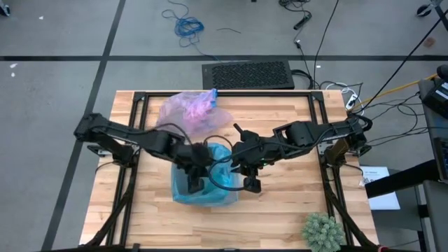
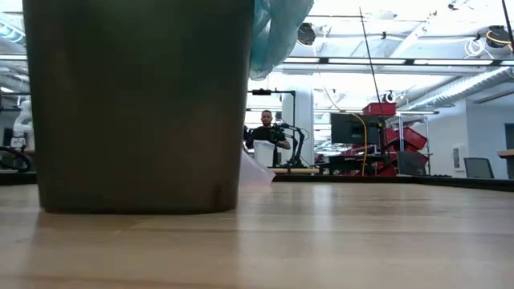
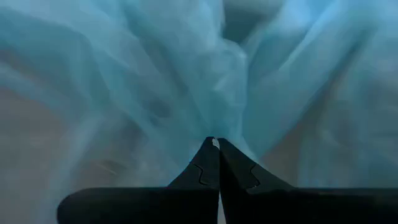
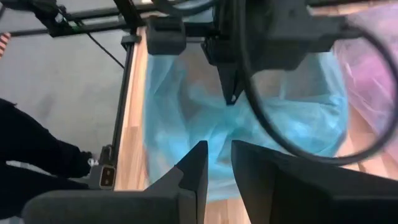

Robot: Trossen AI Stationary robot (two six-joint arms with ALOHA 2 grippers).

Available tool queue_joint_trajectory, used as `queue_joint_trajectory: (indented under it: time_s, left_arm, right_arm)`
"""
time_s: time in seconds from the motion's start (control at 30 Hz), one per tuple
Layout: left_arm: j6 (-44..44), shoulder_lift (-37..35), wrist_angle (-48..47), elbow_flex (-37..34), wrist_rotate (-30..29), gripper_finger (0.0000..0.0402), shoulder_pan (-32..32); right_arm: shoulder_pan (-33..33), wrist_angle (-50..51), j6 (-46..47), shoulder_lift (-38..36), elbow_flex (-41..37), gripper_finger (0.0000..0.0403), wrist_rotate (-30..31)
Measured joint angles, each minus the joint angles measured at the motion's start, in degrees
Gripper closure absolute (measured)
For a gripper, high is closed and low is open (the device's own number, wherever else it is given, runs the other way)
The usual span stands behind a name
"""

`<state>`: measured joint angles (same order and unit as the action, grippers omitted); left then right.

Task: Place trash/remove bag and relplace
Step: Insert the new trash bag into the trash bin

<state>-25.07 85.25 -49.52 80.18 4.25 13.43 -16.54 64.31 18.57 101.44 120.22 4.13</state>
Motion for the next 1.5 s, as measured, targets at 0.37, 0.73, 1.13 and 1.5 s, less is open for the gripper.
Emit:
queue_joint_trajectory:
  time_s: [0.37,0.73,1.13,1.5]
  left_arm:
    - [-1.5,7.1,2.2,-2.3,-1.0,0.0402,-0.1]
    - [-2.9,7.3,16.4,-8.3,-0.7,0.0402,-2.5]
    - [-1.9,7.3,20.5,-3.5,1.8,0.0402,-6.1]
    - [1.7,3.2,10.8,9.4,1.7,0.0402,-8.9]
  right_arm:
    - [0.0,2.8,0.2,-0.2,0.0,0.0339,-0.1]
    - [-0.1,5.9,1.7,-0.3,0.0,0.0339,-1.5]
    - [-0.1,8.4,3.3,-4.4,0.0,0.0339,-1.3]
    - [0.1,7.1,3.3,-6.4,0.0,0.0339,-1.0]
